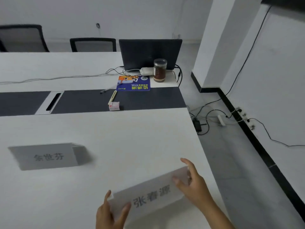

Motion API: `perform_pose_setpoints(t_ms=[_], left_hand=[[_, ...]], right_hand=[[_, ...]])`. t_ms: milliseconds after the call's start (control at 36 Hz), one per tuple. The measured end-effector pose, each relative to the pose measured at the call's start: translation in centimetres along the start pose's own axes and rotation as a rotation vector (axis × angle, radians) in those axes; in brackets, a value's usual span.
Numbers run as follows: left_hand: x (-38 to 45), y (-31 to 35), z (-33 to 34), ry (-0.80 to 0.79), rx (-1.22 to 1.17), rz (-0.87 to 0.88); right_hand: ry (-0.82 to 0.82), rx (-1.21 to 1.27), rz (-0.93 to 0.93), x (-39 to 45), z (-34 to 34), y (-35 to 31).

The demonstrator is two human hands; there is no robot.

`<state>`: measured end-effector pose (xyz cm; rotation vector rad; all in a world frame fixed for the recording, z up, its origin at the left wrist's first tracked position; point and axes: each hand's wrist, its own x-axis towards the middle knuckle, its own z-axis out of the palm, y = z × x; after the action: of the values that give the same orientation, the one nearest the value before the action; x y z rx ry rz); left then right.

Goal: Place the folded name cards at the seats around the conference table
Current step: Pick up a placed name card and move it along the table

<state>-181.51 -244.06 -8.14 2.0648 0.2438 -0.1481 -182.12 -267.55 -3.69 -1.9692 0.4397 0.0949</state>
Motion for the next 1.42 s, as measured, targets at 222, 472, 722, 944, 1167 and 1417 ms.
perform_pose_setpoints(t_ms=[222, 472, 722, 944, 1167, 1417], left_hand=[[-6.6, 4.8, 6.2, 0.211, -0.105, -0.086], [-13.4, 10.7, 14.4, 0.428, -0.139, -0.092], [-12.0, 11.0, 19.0, 0.469, -0.256, -0.217], [-6.2, 11.5, 19.0, 0.622, -0.272, -0.290], [-0.5, 12.2, 17.9, 0.743, -0.323, -0.403], [-0.1, 14.6, 19.5, 0.884, -0.338, -0.616]], right_hand=[[-0.082, 0.079, -0.184, 0.6, -8.4, 3.4], [-0.152, 0.100, -0.264, 0.7, -17.5, 6.7], [-0.310, 0.058, -0.342, 6.3, -18.7, 7.0], [-0.482, 0.017, -0.373, 14.1, -15.3, 3.4], [-0.685, -0.078, -0.434, 21.1, -10.9, -1.4], [-0.972, -0.151, -0.372, 24.7, -9.3, -2.6]])
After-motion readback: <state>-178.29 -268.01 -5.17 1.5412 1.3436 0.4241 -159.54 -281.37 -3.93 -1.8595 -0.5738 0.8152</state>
